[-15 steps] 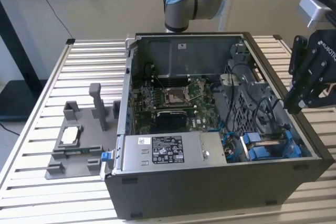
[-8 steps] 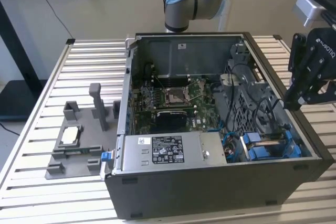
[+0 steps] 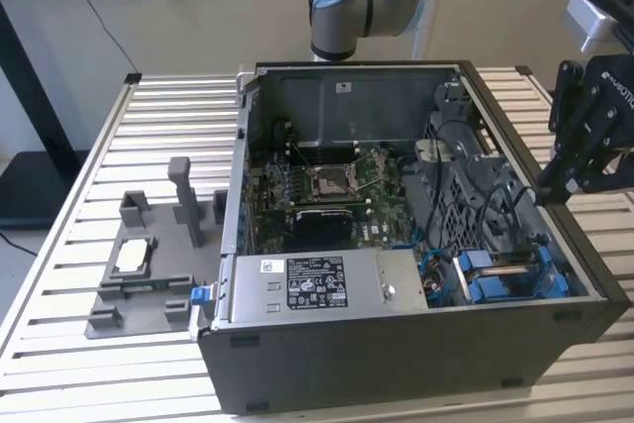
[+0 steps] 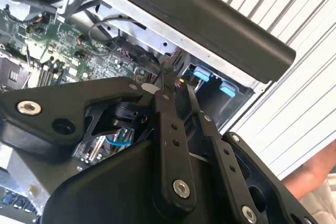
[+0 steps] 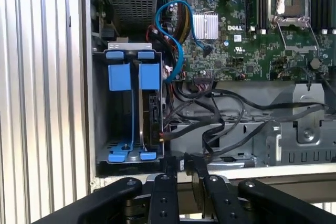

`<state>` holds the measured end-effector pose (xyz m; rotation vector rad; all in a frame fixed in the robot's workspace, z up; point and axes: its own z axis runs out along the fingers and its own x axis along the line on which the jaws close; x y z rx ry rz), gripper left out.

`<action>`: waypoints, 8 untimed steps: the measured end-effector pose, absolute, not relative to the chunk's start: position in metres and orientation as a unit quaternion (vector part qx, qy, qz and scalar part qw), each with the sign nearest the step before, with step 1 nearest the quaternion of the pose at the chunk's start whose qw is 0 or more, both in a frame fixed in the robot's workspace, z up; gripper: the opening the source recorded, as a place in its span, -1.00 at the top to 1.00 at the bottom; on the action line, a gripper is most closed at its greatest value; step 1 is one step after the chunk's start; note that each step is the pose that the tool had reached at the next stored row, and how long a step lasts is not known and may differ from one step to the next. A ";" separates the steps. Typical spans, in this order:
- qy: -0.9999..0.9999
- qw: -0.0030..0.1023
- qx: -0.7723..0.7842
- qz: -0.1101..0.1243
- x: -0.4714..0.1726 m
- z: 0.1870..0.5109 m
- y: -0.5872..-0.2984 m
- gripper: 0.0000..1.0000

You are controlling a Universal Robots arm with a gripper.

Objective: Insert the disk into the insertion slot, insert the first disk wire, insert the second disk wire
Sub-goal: 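Insert the second disk wire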

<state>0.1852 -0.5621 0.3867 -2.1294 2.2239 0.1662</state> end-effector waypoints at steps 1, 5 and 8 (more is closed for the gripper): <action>0.722 0.029 -0.689 0.054 0.186 0.386 -0.562 0.47; 0.726 0.031 -0.685 0.055 0.188 0.381 -0.560 0.47; 0.728 0.033 -0.682 0.058 0.188 0.380 -0.560 0.47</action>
